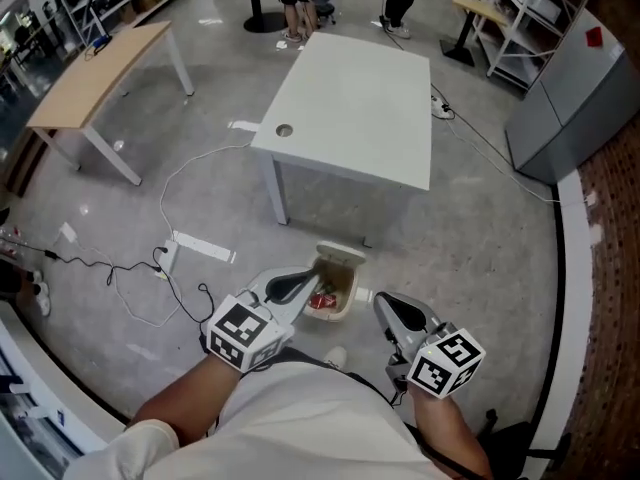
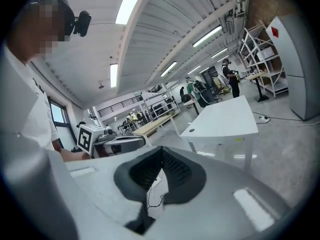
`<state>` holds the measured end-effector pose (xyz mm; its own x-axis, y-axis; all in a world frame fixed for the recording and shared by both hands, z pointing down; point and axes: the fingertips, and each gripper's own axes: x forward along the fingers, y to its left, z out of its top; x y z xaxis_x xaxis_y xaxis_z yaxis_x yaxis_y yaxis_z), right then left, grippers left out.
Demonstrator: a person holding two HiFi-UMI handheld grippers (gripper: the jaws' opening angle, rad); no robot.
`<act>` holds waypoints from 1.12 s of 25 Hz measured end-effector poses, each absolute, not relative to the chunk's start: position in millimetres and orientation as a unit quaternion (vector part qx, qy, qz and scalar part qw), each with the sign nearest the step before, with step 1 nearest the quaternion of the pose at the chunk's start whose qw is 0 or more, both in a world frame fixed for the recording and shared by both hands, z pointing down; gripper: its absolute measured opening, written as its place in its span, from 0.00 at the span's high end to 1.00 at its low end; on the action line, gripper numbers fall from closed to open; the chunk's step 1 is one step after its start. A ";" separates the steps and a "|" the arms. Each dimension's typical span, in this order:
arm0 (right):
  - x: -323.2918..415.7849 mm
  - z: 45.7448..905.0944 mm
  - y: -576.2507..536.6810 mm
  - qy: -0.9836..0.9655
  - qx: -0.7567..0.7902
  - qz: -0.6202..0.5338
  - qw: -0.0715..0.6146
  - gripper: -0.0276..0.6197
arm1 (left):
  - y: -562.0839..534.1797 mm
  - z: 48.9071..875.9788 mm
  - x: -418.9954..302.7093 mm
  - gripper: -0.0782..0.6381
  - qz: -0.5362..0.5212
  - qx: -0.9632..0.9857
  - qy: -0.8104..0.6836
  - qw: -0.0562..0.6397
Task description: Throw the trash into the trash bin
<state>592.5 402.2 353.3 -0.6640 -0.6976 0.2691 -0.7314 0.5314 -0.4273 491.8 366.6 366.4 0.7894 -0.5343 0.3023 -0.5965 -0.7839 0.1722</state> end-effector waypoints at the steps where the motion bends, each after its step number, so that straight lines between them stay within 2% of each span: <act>1: 593.4 348.8 404.9 -0.876 0.409 0.255 0.028 0.95 | 368.7 360.9 491.1 0.89 0.117 0.937 -0.303 0.127; 11: 603.1 334.8 430.8 -0.890 0.390 0.234 -0.008 0.95 | 387.9 328.0 491.2 0.88 0.056 0.923 -0.356 0.137; 16: 612.6 329.0 439.3 -0.889 0.386 0.246 -0.032 0.95 | 404.7 328.6 509.4 0.88 0.058 0.929 -0.340 0.131; 28: 581.4 337.3 454.9 -0.870 0.437 0.228 -0.014 0.95 | 410.9 326.0 474.5 0.88 0.072 0.944 -0.298 0.121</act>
<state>581.4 454.9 337.3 -0.6183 -0.7664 0.1743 -0.7532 0.5144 -0.4100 474.5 410.9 326.0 0.8118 -0.5457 0.2078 -0.5805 -0.7926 0.1862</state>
